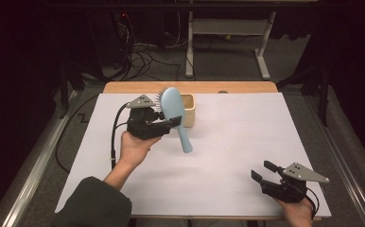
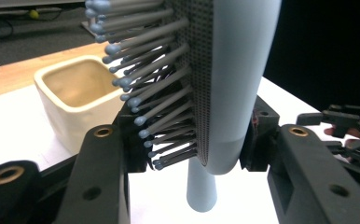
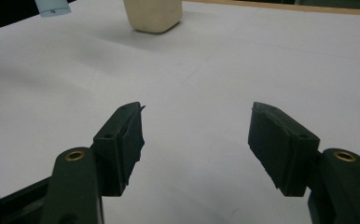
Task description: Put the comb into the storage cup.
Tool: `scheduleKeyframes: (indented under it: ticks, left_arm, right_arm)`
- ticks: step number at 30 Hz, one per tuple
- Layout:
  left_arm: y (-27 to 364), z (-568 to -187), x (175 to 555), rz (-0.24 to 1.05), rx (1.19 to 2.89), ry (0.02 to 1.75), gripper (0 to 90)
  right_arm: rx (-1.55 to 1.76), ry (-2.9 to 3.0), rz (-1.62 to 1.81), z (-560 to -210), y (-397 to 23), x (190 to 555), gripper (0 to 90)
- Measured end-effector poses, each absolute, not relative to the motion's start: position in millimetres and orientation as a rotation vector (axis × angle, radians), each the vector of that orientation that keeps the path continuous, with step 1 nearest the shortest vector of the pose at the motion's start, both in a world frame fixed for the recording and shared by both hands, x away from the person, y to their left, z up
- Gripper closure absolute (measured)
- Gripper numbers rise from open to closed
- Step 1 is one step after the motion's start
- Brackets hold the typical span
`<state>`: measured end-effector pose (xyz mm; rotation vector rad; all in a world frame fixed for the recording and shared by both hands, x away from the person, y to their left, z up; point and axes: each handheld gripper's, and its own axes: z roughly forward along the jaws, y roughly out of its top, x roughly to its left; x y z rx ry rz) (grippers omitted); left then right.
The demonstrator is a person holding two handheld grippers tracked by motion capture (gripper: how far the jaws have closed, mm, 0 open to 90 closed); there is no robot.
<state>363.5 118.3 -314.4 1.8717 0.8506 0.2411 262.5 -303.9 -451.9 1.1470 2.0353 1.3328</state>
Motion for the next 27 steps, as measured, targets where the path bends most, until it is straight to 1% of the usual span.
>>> scheduleKeyframes:
  ticks: [7,27]
  left_arm:
    - [120.7,-306.8,370.0,0.274,1.861,0.860,54.7]
    - [121.5,-295.1,396.2,0.321,1.845,0.901,54.7]
  right_arm:
    - [1.178,2.024,1.349,-463.3,-310.4,255.9,36.6]
    - [1.102,2.057,1.324,-465.3,-307.7,257.2,37.9]
